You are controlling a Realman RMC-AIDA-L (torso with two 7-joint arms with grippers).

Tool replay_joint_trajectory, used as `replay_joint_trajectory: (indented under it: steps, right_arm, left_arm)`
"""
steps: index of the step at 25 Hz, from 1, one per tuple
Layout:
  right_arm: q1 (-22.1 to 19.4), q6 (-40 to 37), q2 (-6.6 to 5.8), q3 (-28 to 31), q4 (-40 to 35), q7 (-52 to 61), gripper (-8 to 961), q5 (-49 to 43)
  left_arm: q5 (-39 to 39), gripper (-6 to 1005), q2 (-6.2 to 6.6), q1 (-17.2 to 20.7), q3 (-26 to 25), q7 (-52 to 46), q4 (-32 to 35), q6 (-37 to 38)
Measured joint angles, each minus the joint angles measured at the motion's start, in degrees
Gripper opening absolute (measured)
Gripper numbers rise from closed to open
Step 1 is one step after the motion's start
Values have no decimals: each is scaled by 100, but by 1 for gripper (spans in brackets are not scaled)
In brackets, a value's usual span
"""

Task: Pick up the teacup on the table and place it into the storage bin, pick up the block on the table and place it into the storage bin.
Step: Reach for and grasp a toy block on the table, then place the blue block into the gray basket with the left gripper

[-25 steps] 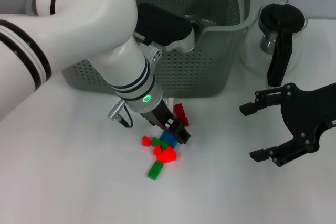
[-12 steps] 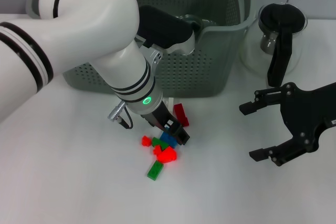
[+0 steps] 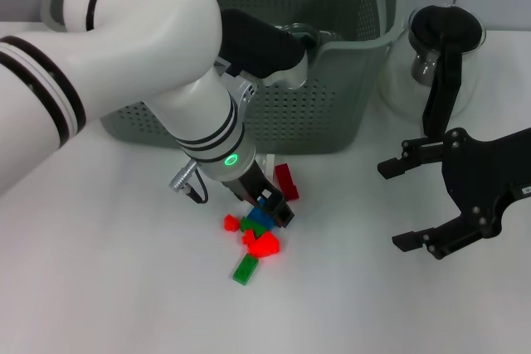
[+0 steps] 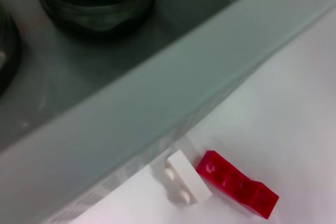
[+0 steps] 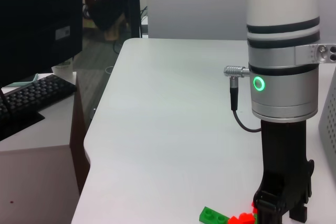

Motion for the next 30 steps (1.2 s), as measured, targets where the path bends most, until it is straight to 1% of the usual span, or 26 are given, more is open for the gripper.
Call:
replay_joint_trajectory:
  steps: [6,12,14,25,30]
  right_arm:
    - [0,16,3,0,-1,-6,927,0]
    - [0,16,2,0,-1,-10,927,0]
    - [0,16,2,0,-3,-10,927,0]
    - [0,13,2,9,-6,-9,927,0]
    - [0,16,2,9,-6,-9,927,0]
  left_arm:
    - [-9,709,0,-25,96,2,7,8]
    - [-1,589,0,-25,100,3,7,8]
    - [2,597,0,-25,100,4,8,13]
    - [3,523,0,-20,100,11,29,62]
    - [23,420,0,-24,99,10,38,120]
